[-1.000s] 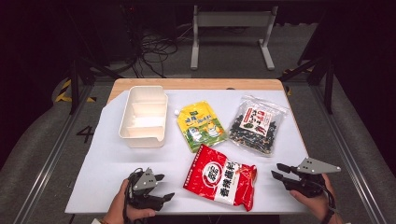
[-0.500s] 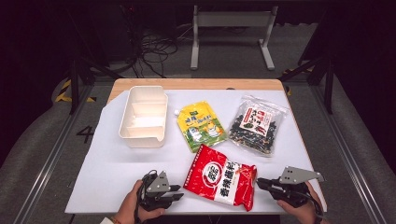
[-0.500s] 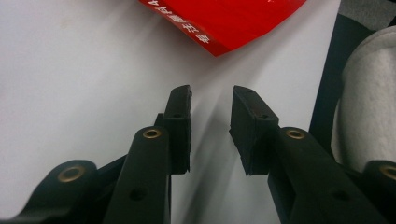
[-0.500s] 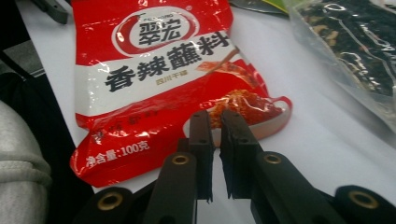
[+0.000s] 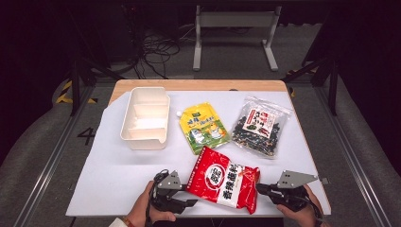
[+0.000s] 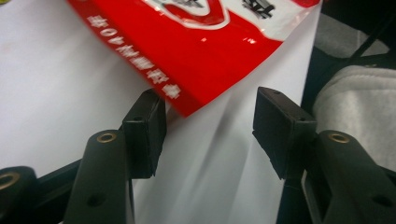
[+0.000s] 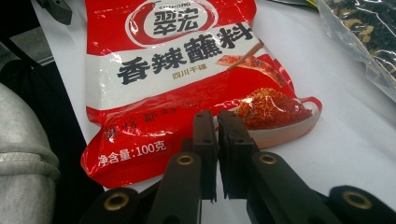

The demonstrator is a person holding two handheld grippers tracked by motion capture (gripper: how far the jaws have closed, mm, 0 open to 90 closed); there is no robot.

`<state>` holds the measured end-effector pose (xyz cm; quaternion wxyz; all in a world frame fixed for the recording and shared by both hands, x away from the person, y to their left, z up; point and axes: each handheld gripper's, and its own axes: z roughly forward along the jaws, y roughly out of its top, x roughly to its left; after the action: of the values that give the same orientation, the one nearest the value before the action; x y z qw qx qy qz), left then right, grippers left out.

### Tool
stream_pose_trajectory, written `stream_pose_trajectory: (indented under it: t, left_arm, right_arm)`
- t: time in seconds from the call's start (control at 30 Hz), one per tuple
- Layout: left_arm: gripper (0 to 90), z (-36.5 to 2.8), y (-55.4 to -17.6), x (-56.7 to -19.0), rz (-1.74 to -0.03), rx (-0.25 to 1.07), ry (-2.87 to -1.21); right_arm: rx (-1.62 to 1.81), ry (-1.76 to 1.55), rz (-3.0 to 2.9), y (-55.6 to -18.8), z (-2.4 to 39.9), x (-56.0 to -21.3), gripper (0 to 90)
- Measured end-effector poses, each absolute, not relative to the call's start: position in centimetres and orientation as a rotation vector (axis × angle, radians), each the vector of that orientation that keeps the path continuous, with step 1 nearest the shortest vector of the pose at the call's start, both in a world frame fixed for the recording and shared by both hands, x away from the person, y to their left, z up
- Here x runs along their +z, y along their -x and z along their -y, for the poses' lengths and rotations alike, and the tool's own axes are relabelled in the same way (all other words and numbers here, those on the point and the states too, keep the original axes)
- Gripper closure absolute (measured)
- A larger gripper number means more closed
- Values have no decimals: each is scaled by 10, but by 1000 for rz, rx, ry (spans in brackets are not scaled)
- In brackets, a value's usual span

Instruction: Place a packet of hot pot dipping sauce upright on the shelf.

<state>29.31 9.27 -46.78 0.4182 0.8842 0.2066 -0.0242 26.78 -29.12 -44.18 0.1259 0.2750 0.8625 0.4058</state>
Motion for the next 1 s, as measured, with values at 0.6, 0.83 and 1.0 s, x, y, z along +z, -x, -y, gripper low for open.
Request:
stream_pose_trajectory:
  t: [0.6, 0.83, 1.0]
  left_arm:
    - [373, -39, -309, -464, -512, -229, -2098]
    - [394, -27, -321, -462, -595, -209, -2037]
    - [548, -26, -328, -463, -644, -145, -2004]
  right_arm:
    - [1161, -791, -2540, -270, 286, -448, 880]
    - [1162, -792, -2535, -272, 280, -450, 885]
    - [1160, -792, -2540, -273, 273, -453, 897]
